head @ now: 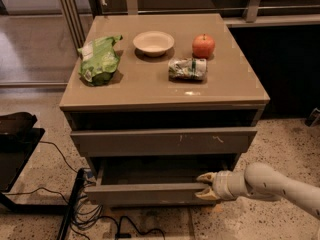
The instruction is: Open middle drawer
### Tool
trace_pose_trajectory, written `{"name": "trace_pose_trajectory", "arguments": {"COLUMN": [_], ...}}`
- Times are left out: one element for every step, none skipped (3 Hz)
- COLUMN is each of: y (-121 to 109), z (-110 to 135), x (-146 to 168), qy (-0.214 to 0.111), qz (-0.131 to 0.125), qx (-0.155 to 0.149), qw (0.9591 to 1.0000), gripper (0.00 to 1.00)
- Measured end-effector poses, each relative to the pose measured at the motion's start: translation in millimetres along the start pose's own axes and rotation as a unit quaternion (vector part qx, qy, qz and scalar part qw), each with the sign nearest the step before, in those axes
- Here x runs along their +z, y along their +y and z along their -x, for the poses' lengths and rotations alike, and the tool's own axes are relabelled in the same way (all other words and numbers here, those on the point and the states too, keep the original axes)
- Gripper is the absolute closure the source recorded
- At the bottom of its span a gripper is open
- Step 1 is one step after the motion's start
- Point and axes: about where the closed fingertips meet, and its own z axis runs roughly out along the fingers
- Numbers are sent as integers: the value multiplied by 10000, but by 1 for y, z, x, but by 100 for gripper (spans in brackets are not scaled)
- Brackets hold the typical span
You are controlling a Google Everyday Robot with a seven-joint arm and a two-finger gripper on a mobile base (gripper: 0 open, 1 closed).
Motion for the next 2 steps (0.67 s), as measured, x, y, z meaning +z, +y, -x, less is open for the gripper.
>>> {"name": "trace_pose_trajectory", "arguments": {"y": [0, 11], "z": [0, -4], "x": [0, -3], "qy": [0, -16], "qz": [0, 48], "qx": [0, -14], "qw": [10000, 10000], "gripper": [38, 61]}}
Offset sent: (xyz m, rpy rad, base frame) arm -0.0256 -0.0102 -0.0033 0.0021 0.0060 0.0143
